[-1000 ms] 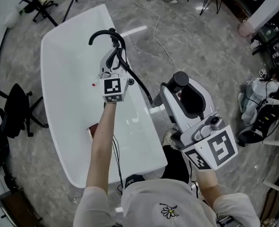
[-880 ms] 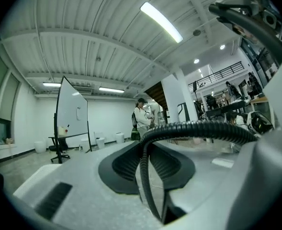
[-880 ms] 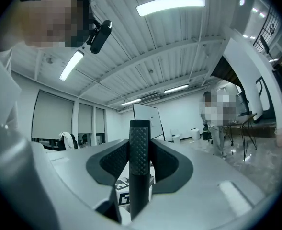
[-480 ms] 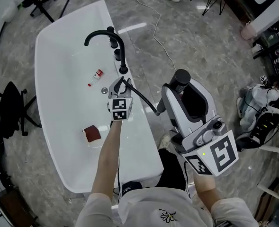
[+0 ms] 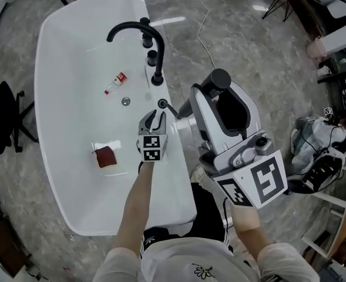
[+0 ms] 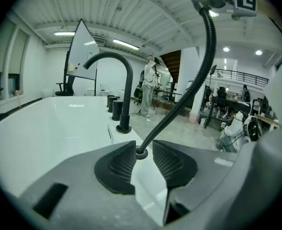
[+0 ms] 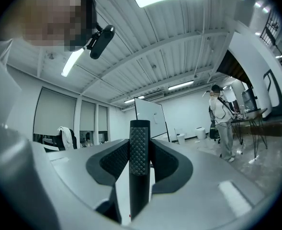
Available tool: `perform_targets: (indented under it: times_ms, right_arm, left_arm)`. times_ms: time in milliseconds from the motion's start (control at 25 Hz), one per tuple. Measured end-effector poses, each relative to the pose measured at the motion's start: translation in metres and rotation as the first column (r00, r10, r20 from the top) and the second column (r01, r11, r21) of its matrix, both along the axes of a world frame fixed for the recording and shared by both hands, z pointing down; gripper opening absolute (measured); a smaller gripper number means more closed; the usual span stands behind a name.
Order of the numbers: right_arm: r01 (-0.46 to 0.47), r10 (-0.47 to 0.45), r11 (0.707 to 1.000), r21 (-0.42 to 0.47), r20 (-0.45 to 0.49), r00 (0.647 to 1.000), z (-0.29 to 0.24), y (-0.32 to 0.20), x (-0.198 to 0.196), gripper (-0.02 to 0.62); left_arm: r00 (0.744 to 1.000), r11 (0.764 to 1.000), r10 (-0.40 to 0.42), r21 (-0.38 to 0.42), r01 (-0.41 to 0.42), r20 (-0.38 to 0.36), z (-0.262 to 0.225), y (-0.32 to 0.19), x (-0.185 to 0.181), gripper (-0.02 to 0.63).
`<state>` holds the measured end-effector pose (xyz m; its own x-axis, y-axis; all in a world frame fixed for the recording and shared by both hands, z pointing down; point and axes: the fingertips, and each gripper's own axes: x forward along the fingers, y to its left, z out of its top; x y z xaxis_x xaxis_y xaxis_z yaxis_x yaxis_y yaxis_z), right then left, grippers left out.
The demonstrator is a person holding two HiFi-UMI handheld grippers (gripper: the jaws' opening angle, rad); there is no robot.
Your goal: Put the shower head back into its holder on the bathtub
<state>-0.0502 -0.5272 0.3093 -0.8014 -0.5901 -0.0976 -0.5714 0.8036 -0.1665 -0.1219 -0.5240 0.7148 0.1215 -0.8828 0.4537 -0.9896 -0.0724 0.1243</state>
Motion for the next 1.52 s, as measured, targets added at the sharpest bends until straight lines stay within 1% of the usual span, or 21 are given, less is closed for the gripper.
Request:
perform_targets:
  times_ms: [120,280,360,440,560,600,680,760,920,1000,1120,1280,1360,1400,1440,1520]
  right_arm:
    - [-0.002,0.002,1.0,-0.02,-0.011,1.0,0.03,-0.019,-0.02,0.143]
    - [-0.002,0.001,0.999,-0.04,-0.029,1.0,0.068,-0.042,-0.043,0.143]
    - [-0.003,0.002,0.999,-0.048,-0.032,1.0,0.088,-0.052,-0.052,0.143]
    - [-0.002,0.0,0.998,-0.058,-0.034,0.999,0.111,-0.06,-0.059,0.143]
    - [0.006,-0.01,0.998,-0.069,-0.055,0.998,0.149,-0.068,-0.07,0.143]
    - [0.007,-0.012,0.997,-0.075,-0.066,0.998,0.162,-0.07,-0.073,0.143]
    - [0.007,-0.016,0.995,-0.098,-0.094,0.995,0.19,-0.072,-0.077,0.143]
    - [0.006,-0.023,0.992,-0.125,-0.135,0.991,0.218,-0.074,-0.08,0.143]
    - [-0.022,-0.028,0.981,-0.195,-0.248,0.968,0.277,-0.085,-0.089,0.141]
    - [-0.023,-0.037,0.974,-0.224,-0.263,0.964,0.293,-0.084,-0.09,0.141]
    - [-0.01,-0.057,0.974,-0.225,-0.289,0.956,0.299,-0.077,-0.092,0.141]
    - [0.027,-0.096,0.983,-0.183,-0.38,0.92,0.311,-0.053,-0.097,0.141]
    - [0.015,-0.079,0.987,-0.159,-0.402,0.912,0.317,-0.047,-0.097,0.14]
    - [-0.007,-0.062,0.985,-0.172,-0.394,0.917,0.32,-0.047,-0.095,0.14]
    - [-0.036,-0.049,0.976,-0.216,-0.375,0.926,0.325,-0.049,-0.091,0.14]
    - [-0.088,-0.038,0.934,-0.347,-0.342,0.939,0.331,-0.05,-0.082,0.16]
  left_arm:
    - [0.998,0.999,-0.037,0.024,0.038,-0.041,0.007,0.002,0.001,0.104]
    - [0.995,0.998,-0.059,0.019,0.06,-0.08,0.021,0.002,0.002,0.104]
    - [0.993,0.997,-0.066,0.029,0.069,-0.097,0.026,0.001,-0.001,0.104]
    - [0.992,0.997,-0.057,0.041,0.062,-0.11,0.031,0.002,0.001,0.104]
    - [0.987,0.998,-0.004,0.06,0.014,-0.159,0.033,0.001,0.01,0.103]
    - [0.985,0.998,0.017,0.066,-0.005,-0.171,0.034,0.001,0.014,0.103]
    - [0.985,0.996,0.047,0.081,-0.034,-0.167,0.034,0.001,0.02,0.103]
    - [0.983,0.995,0.058,0.094,-0.042,-0.177,0.033,0.0,0.023,0.103]
    - [0.968,0.995,0.027,0.105,-0.001,-0.25,0.03,-0.009,0.014,0.103]
    - [0.965,0.994,0.017,0.106,0.011,-0.262,0.03,-0.009,0.013,0.103]
    - [0.963,0.994,-0.001,0.102,0.029,-0.271,0.032,-0.007,0.009,0.103]
    - [0.966,0.996,-0.022,0.08,0.044,-0.257,0.037,0.001,0.003,0.103]
    - [0.968,0.996,-0.031,0.079,0.052,-0.248,0.034,0.006,-0.001,0.103]
    - [0.967,0.995,-0.044,0.08,0.066,-0.251,0.031,0.008,-0.005,0.102]
    - [0.964,0.993,-0.064,0.084,0.089,-0.26,0.025,0.011,-0.009,0.103]
    - [0.954,0.985,-0.102,0.106,0.137,-0.283,0.002,0.02,-0.016,0.102]
